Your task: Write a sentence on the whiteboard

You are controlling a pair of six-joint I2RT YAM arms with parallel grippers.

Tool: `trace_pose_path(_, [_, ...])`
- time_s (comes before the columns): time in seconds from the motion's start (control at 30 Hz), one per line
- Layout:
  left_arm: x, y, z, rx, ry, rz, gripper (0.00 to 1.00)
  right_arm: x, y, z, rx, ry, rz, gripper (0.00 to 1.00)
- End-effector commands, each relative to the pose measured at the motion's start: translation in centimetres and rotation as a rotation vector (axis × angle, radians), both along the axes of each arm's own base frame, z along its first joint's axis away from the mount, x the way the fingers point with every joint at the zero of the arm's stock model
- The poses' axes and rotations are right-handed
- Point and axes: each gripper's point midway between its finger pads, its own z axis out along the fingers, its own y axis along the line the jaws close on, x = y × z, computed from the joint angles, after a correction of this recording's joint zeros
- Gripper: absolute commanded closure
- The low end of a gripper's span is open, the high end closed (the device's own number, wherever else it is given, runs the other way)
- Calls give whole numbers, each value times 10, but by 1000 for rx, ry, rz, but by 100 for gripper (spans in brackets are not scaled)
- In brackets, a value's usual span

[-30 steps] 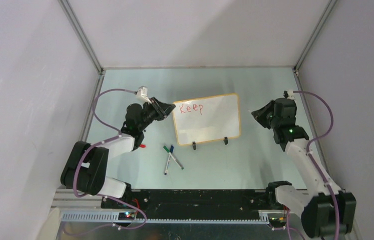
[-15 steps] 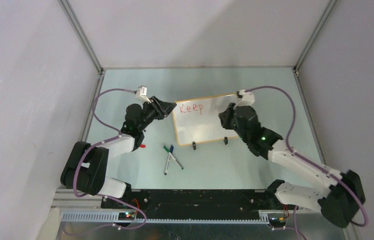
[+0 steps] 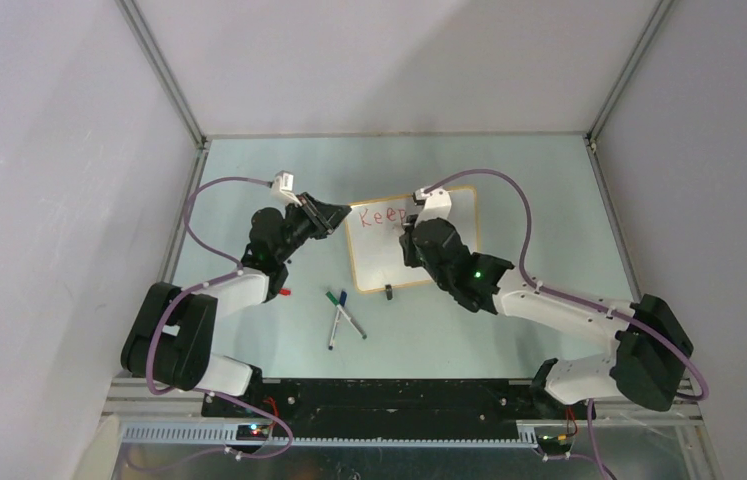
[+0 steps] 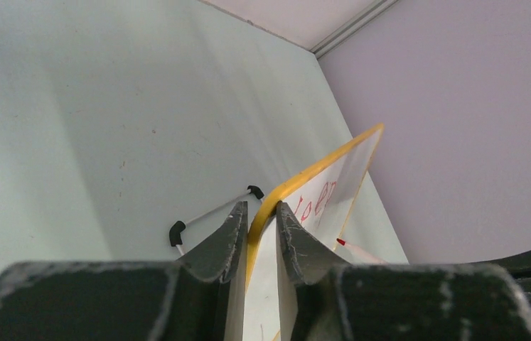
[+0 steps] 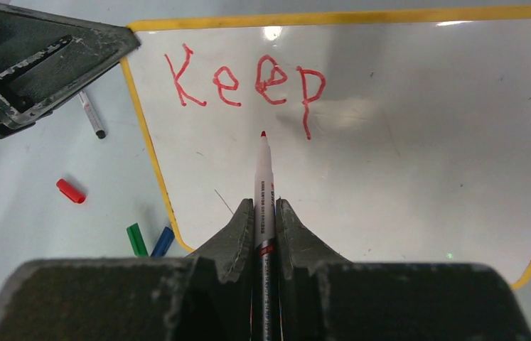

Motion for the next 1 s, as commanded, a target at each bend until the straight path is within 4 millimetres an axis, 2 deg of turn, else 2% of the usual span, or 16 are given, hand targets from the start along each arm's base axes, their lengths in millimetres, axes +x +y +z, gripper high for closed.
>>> trace_pose_path(0.0, [0, -5, 11, -17, -36, -24, 82, 6, 14, 24, 35, -69, -17, 100])
trace_pose_path(0.23, [1, -3, 6, 7, -25, -14, 81, 0, 23, 12, -4, -64, -13, 100])
trace_pose_path(0.53, [3, -3, 4, 8, -17, -13, 74, -1, 28, 19, 4, -76, -5, 100])
trace_pose_path(0.63, [3, -2, 4, 8, -16, -6, 62, 0, 29, 22, 7, -80, -4, 100])
trace_pose_path(0.97, [5, 2, 15, 39, -34, 16, 34, 0, 23, 34, 23, -103, -32, 100])
